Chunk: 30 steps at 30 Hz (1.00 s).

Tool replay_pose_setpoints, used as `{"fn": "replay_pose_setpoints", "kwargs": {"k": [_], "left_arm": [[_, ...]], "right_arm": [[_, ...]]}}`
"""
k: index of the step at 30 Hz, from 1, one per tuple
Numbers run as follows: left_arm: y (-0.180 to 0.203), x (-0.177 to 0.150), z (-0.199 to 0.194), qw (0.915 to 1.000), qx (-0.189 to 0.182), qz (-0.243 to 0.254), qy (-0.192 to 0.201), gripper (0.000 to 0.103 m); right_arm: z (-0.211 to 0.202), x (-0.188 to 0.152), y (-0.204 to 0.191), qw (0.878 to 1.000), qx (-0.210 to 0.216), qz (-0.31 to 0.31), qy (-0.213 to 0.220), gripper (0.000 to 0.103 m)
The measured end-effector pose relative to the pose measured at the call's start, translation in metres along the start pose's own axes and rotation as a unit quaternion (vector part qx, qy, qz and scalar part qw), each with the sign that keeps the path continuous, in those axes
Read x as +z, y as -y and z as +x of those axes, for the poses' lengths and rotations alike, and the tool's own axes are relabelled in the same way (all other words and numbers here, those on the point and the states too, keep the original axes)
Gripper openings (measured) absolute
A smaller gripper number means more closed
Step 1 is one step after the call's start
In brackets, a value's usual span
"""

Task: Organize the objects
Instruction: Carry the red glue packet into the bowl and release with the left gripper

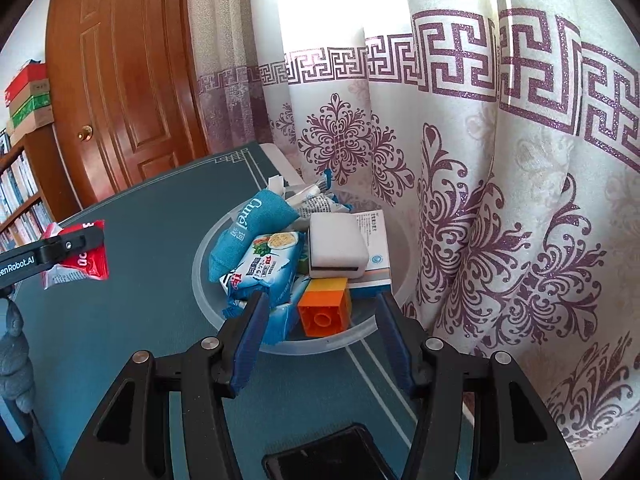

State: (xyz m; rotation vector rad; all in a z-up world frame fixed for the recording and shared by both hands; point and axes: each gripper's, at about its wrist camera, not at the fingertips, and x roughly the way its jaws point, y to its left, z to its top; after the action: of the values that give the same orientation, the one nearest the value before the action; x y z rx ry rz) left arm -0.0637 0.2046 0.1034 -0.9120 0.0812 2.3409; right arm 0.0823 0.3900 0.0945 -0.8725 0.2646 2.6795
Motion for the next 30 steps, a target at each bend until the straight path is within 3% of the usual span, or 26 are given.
{"fn": "replay_pose_setpoints", "kwargs": {"k": [15, 27, 29, 30], "left_arm": [[0.077, 0.02, 0.052, 0.9975, -0.042, 0.028, -0.049, 0.045], [0.107, 0.042, 0.092, 0.9968, -0.051, 0.033, -0.051, 0.048], [0.106, 0.045, 0.096, 0.997, -0.052, 0.025, -0.051, 0.068], [0.104, 0.044, 0.096, 0.9973, -0.051, 0.019, -0.049, 0.088]], "right_arm": [[0.0, -0.026, 0.026, 0.999, 0.045, 0.0, -0.01, 0.057], [0.001, -0.024, 0.033, 0.998, 0.063, 0.006, -0.002, 0.057], [0.003, -0.023, 0.033, 0.998, 0.065, 0.007, -0.004, 0.057], [0.003, -0.023, 0.033, 0.998, 0.066, 0.007, -0.004, 0.057]]}}
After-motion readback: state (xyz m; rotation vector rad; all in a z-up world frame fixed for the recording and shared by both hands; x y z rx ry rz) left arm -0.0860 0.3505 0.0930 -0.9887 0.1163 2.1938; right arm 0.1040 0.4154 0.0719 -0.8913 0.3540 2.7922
